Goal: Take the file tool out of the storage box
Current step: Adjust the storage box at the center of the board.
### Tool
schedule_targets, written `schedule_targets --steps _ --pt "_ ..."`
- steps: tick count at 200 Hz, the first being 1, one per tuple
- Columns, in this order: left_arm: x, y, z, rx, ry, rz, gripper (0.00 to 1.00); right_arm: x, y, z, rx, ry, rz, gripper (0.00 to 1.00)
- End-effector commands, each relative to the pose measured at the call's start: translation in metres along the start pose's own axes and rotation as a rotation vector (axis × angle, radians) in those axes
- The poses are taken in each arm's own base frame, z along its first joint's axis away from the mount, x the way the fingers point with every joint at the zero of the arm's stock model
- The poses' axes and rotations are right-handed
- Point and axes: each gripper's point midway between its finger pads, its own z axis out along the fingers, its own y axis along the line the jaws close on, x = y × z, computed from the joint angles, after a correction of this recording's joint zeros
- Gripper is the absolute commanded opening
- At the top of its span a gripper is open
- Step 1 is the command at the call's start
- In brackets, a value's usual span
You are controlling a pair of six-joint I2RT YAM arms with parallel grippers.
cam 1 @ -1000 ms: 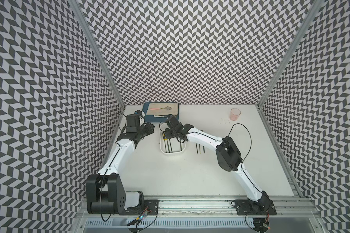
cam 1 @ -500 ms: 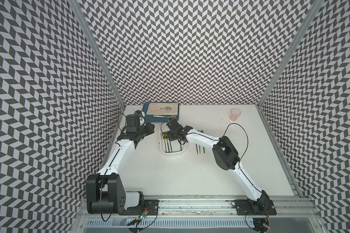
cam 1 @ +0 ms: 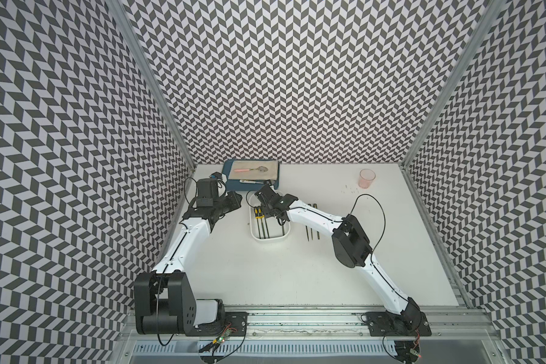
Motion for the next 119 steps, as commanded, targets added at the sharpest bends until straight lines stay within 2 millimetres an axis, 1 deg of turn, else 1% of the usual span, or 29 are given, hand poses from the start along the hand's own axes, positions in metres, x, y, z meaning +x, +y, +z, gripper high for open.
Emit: schedule_targets --steps 1,10,26,66,82,119 --pt "-0.002 -0.007 -0.003 0.027 -0.016 0.012 0.21 0.007 -0.003 0.01 0.061 0.0 -0.02 0.53" --pt "-0.002 -0.008 -0.003 0.027 -0.016 0.012 0.21 0.009 -0.005 0.013 0.077 0.004 -0.025 0.53" --pt "-0.002 -0.008 -0.003 0.028 -0.016 0.013 0.28 0.013 -0.007 0.018 0.093 0.01 -0.037 0.55" --pt "-0.001 -0.008 -0.003 0.028 -0.016 0.014 0.31 0.022 -0.01 0.028 0.114 0.027 -0.039 0.58" --pt "-0.001 -0.009 -0.003 0.029 -0.015 0.014 0.31 0.021 -0.012 0.028 0.118 0.025 -0.034 0.58" --pt "-0.001 -0.008 -0.002 0.03 -0.014 0.013 0.32 0.008 -0.011 0.019 0.095 -0.001 -0.007 0.58"
